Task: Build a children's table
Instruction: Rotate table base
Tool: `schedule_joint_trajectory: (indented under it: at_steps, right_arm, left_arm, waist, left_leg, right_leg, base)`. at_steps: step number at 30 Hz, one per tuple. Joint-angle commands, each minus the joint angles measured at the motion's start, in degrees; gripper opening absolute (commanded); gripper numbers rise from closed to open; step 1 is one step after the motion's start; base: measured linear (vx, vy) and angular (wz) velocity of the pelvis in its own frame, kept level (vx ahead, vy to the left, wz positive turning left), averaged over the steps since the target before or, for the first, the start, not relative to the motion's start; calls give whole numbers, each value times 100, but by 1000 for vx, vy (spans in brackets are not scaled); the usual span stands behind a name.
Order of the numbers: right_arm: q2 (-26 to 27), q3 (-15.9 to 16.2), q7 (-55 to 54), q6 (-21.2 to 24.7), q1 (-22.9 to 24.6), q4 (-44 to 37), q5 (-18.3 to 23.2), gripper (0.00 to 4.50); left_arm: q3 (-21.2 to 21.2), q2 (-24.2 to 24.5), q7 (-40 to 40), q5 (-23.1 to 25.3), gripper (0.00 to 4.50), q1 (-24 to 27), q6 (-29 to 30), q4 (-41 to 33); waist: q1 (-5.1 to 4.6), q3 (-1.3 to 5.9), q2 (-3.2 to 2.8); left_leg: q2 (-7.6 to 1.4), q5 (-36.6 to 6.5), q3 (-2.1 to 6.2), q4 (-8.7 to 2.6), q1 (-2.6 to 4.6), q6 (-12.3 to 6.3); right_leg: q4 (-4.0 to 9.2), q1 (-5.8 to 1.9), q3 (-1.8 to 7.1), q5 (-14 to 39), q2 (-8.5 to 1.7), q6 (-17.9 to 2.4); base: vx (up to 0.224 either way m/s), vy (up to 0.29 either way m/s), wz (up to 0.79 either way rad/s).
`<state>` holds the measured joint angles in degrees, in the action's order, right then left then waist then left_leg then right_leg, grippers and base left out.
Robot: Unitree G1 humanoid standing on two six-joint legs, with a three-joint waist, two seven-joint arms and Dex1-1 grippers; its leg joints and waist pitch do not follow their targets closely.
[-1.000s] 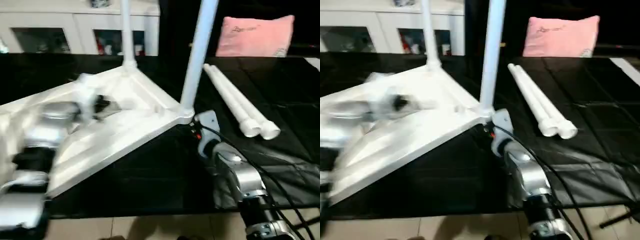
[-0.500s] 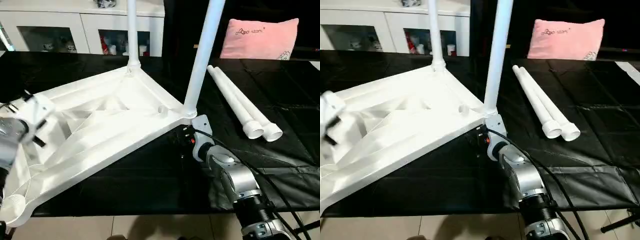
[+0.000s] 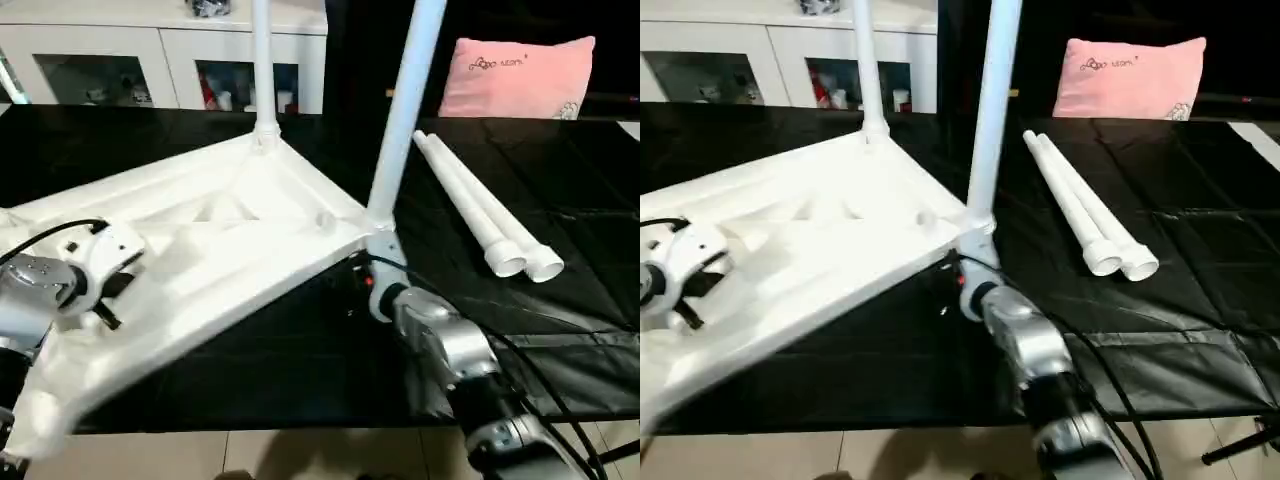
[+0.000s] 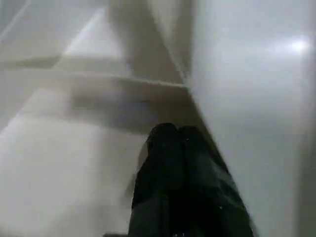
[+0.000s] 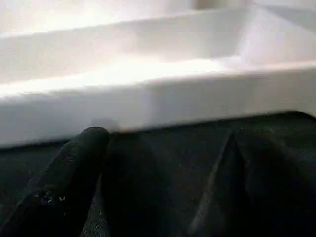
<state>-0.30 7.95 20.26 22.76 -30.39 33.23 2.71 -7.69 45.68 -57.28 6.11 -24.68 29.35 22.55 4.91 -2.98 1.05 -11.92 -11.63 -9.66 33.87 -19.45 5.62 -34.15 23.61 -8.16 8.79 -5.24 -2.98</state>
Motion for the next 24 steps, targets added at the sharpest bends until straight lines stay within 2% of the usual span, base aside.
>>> schedule_joint_trajectory:
  at_steps: [1, 4, 7, 9, 10, 13, 15, 16, 17, 18, 19, 21, 22, 23, 24]
  right_arm:
    - [86, 26, -82, -104, -180, 350, -60, 450]
    - [162, -8, -156, -231, -419, 725, -84, 450]
    - [232, -36, -154, -413, -710, 1077, -85, 450]
    - [279, -64, -111, -525, -850, 1214, -63, 450]
    - [304, -77, -78, -586, -912, 1269, -54, 450]
    - [319, -80, -91, -707, -1019, 1407, -100, 450]
    - [306, -128, -155, -782, -1089, 1485, -127, 450]
    - [298, -145, -172, -794, -1097, 1487, -127, 450]
    - [250, -180, -198, -805, -1089, 1422, -121, 450]
    - [197, -221, -220, -839, -1105, 1410, -106, 450]
    - [163, -248, -233, -866, -1120, 1413, -95, 450]
    - [18, -318, -227, -871, -1088, 1265, -68, 450]
    - [-56, -375, -225, -864, -1068, 1182, -45, 450]
    - [-182, -466, -218, -839, -1020, 1015, -8, 450]
    - [-182, -466, -218, -839, -1020, 1015, -8, 450]
  left_arm:
    - [-320, -55, -686, -359, 2, 142, -54, -427]
    - [-459, 3, -1133, -556, 2, 265, 32, -795]
    - [-545, -51, -1399, -708, 2, 299, -20, -990]
    - [-600, -138, -1581, -884, 2, 309, 96, -1190]
    - [-642, -211, -1634, -934, 2, 297, 131, -1263]
    - [-720, -422, -1540, -852, 2, 188, 57, -1133]
    - [-747, -776, -1046, -564, 2, -87, -217, -581]
    - [-739, -861, -895, -494, 2, -162, -277, -434]
    - [-706, -1072, -480, -334, 2, -383, -481, -28]
    - [-685, -1254, -114, -221, 2, -596, -657, 338]
    - [-675, -1361, 107, -159, 2, -730, -765, 563]
    - [-629, -1654, 587, -123, 2, -1077, -938, 1032]
    - [-602, -1805, 838, -104, 2, -1242, -1051, 1255]
    - [-574, -2027, 1237, -46, 2, -1496, -1293, 1620]
    - [-574, -2027, 1237, -46, 2, -1496, -1293, 1620]
  waist:
    - [-44, 329, -201]
    - [-62, 319, -187]
    - [-104, 316, -179]
    - [-155, 334, -187]
    - [-166, 338, -171]
    - [-194, 347, -158]
    - [-198, 340, -137]
    - [-185, 347, -141]
    - [-199, 335, -124]
    - [-180, 324, -139]
    - [-152, 336, -142]
    - [-146, 333, -134]
    - [-127, 348, -156]
    - [-129, 352, -173]
    - [-109, 383, -135]
  left_leg:
    - [-161, -1475, 62, -477, 39, 247]
    - [-158, -1663, 64, -488, 66, 261]
    - [-145, -1663, 63, -485, 58, 249]
    - [-148, -1537, 67, -477, 41, 242]
    - [-151, -1481, 62, -476, 36, 237]
    - [-138, -1259, 43, -460, 15, 194]
    - [-104, -1222, 25, -447, 6, 139]
    - [-118, -1260, 37, -448, 16, 137]
    - [-94, -1272, 20, -439, 9, 100]
    - [-73, -1374, 8, -424, 54, 91]
    - [-85, -1419, 16, -413, 86, 110]
    - [-65, -1388, 22, -415, 51, 73]
    - [-83, -1355, 36, -413, 59, 66]
    - [-64, -1262, 42, -407, 15, 47]
    - [-73, -1153, 34, -393, 26, 16]
  right_leg:
    - [390, -329, 441, 1700, -415, -874]
    - [414, -328, 448, 1955, -410, -813]
    - [419, -336, 449, 2035, -398, -811]
    - [384, -352, 454, 1866, -394, -854]
    - [374, -355, 457, 1786, -390, -877]
    - [334, -369, 460, 1487, -371, -989]
    - [377, -382, 455, 1647, -355, -901]
    - [382, -390, 453, 1781, -378, -850]
    - [419, -377, 446, 1886, -347, -781]
    - [477, -346, 433, 2171, -330, -650]
    - [478, -335, 431, 2269, -356, -612]
    - [507, -359, 415, 2503, -334, -438]
    - [510, -354, 415, 2535, -367, -381]
    - [517, -388, 396, 2489, -341, -320]
    - [505, -380, 404, 2315, -346, -316]
  base:
    - [0, 0, 0]
    - [0, 0, 0]
    - [0, 0, 0]
    - [0, 0, 0]
    - [0, 0, 0]
    - [0, 0, 0]
    - [0, 0, 0]
    - [0, 0, 0]
    - [0, 0, 0]
    - [0, 0, 0]
    - [0, 0, 0]
    - [0, 0, 0]
    - [0, 0, 0]
    - [0, 0, 0]
    - [0, 0, 0]
